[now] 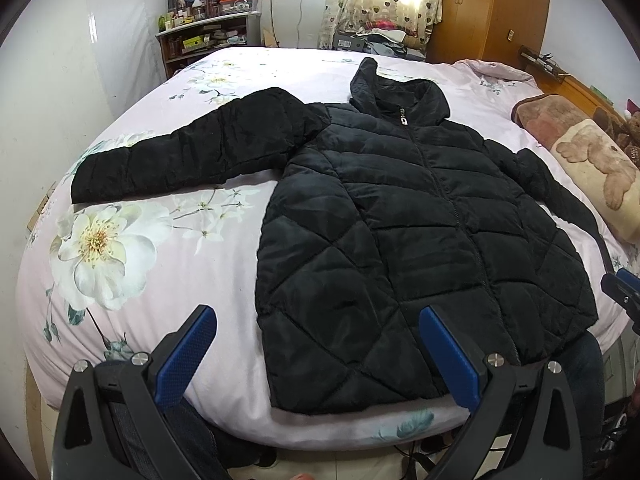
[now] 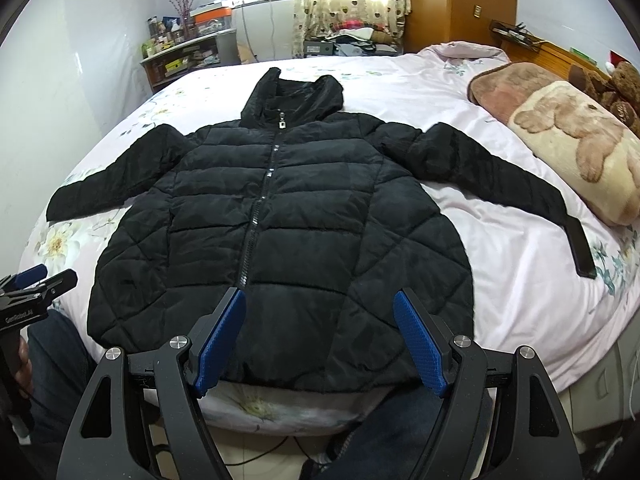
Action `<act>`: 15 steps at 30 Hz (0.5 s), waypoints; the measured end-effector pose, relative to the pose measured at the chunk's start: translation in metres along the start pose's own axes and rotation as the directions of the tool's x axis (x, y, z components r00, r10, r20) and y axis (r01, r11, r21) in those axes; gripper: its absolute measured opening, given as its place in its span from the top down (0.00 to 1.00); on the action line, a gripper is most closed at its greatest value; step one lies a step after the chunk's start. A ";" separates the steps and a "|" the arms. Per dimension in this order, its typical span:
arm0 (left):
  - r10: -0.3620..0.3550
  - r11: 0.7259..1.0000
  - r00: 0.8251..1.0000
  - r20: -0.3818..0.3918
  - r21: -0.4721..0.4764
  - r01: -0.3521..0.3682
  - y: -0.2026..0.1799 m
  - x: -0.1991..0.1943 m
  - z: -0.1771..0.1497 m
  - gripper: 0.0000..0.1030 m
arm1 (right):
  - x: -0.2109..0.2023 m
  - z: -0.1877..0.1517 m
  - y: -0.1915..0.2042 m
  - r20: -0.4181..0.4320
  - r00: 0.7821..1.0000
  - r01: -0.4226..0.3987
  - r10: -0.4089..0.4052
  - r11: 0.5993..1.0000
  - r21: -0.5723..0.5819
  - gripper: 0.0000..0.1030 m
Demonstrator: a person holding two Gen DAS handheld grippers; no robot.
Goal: Fold large clothes
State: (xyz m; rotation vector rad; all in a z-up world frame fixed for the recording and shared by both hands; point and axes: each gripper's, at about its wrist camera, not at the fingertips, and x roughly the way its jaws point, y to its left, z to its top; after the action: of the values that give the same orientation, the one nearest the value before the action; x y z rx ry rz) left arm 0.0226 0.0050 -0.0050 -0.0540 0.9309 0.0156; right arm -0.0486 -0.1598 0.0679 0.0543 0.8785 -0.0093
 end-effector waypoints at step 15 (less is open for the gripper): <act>0.102 0.981 0.994 0.040 -0.168 -0.094 0.090 0.085 0.064 0.01 | 0.083 0.064 0.046 -0.010 0.997 -0.076 0.075 0.989 -0.127 0.26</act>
State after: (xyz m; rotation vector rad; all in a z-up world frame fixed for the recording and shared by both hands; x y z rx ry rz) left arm 0.1216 0.0975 -0.0389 -0.1614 0.8820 0.1857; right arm 0.0546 -0.1155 0.0469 -0.0318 0.8795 0.1178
